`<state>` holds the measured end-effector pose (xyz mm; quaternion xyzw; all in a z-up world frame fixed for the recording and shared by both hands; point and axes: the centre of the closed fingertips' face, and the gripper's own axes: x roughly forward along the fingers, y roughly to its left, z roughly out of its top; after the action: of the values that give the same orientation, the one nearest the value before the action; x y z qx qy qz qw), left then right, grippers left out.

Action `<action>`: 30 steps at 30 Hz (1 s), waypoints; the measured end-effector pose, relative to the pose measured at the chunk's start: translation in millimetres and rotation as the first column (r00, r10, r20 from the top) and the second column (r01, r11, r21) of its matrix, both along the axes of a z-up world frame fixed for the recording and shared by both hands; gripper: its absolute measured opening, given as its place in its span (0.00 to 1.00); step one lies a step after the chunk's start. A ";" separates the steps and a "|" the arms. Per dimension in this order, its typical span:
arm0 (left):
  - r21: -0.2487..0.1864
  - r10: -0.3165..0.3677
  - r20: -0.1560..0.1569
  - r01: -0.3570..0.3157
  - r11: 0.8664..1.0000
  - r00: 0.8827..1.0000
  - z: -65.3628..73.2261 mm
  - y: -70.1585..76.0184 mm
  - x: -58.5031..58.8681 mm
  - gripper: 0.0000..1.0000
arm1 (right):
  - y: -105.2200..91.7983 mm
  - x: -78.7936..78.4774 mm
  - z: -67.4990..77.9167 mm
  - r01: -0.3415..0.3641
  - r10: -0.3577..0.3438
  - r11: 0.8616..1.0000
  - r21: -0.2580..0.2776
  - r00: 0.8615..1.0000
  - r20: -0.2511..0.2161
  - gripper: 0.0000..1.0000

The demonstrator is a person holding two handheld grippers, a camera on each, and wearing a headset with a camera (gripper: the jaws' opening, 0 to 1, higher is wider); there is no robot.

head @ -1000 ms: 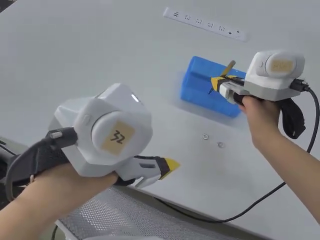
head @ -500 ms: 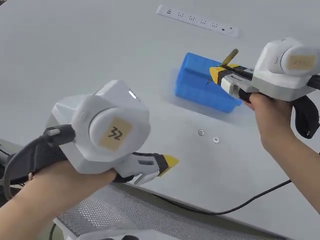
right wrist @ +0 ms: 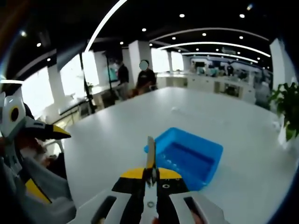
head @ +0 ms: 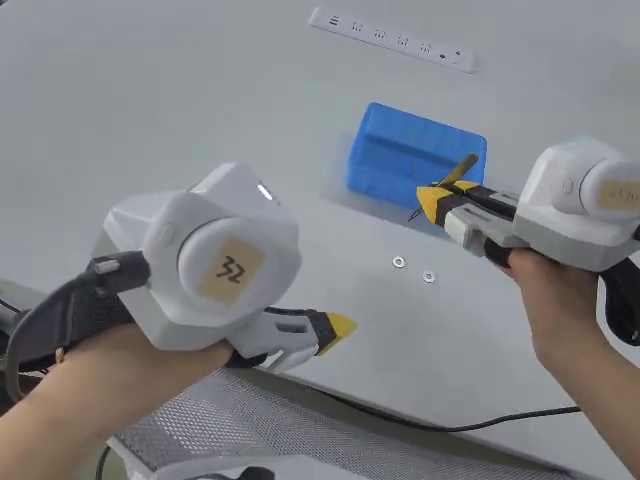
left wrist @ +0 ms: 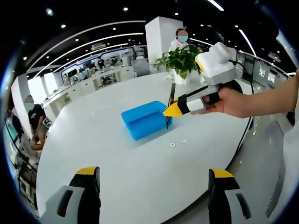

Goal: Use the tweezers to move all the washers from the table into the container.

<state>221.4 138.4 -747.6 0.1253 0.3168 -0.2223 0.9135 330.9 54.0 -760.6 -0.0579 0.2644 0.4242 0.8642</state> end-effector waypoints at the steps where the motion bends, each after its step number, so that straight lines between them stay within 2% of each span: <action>1: 0.000 0.000 0.000 0.000 1.000 1.000 0.3 0.0 0.2 0.99 | -0.3 -0.9 -1.9 0.000 0.000 1.000 -0.002 1.000 -0.003 0.04; 11: 0.008 0.003 -0.004 -0.003 1.000 1.000 -0.4 2.8 -0.4 0.99 | -2.2 -5.3 -33.6 -0.012 0.010 0.998 -0.062 0.999 -0.033 0.05; 28: 0.011 0.000 -0.014 0.001 1.000 1.000 -2.6 1.8 -0.8 0.99 | -5.9 -7.6 -52.0 -0.013 0.007 0.996 -0.085 0.998 -0.069 0.05; 29: 0.008 0.002 -0.014 -0.002 1.000 1.000 -2.6 1.9 -0.7 0.99 | -6.5 -8.4 -54.0 -0.012 0.006 0.996 -0.090 0.998 -0.068 0.05; 30: 0.007 0.004 -0.013 -0.004 1.000 1.000 -2.2 2.0 -0.4 0.99 | -5.8 -5.9 -50.8 -0.003 0.001 0.997 -0.071 0.999 -0.038 0.05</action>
<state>221.0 140.3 -749.8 0.1265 0.3236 -0.2203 0.9114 325.0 48.3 -811.4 -0.0807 0.2957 0.4163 0.8560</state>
